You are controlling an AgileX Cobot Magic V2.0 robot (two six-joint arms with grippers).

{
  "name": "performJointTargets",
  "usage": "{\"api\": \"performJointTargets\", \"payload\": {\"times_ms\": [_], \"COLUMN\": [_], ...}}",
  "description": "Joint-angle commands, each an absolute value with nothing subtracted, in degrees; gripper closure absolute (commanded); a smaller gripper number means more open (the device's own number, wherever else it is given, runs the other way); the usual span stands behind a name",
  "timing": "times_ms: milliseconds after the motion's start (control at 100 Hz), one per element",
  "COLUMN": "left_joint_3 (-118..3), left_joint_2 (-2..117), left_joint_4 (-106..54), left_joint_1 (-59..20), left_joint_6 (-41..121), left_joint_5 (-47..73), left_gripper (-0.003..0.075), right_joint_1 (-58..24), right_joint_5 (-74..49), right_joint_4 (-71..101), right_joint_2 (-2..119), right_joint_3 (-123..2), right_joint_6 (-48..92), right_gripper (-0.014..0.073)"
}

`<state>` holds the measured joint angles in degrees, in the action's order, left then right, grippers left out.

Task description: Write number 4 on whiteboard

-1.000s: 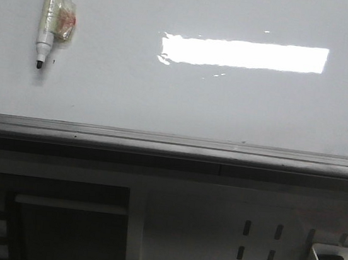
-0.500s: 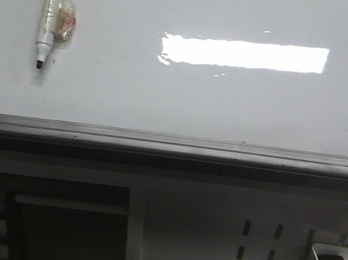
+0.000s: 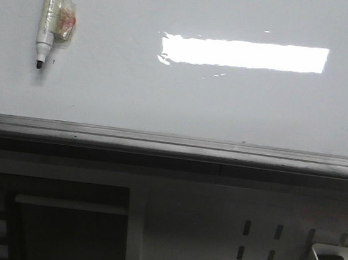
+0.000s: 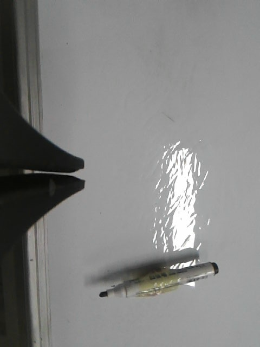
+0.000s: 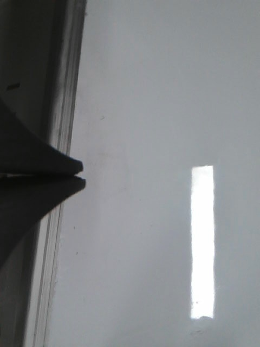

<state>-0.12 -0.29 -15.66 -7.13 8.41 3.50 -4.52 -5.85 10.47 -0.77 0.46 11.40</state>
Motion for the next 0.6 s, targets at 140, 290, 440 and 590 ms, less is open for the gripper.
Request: {"api": "performJointTargets", "payload": {"times_ms": [140,290,440,590], "left_joint_3": [1.4,0.3,-5.2,-14.2], "left_joint_2": [-1.9,-1.9,-0.4,6.4], "left_joint_4": [-36.9,-48.8,-45.7,-35.1], "left_joint_1": [-7.0,-7.0,-7.0,-7.0], "left_joint_6": [7.8,7.8,8.3,8.5], "left_joint_5": [-4.1,-4.9,1.9,12.8], "left_gripper": [0.0741,0.0741,0.0741,0.0741], "right_joint_1": [-4.1,-4.1,-4.1,-4.1], "right_joint_5": [2.9,1.0,-8.6,-16.0], "right_joint_4": [29.7,38.2,37.0,32.3], "right_joint_2": [-1.7,-1.7,1.1,10.4], "right_joint_3": [1.6,1.2,-2.9,-10.8], "right_joint_6": [11.4,11.4,11.6,11.6], "right_gripper": [0.0659,0.0657,0.0641,0.0639]}}
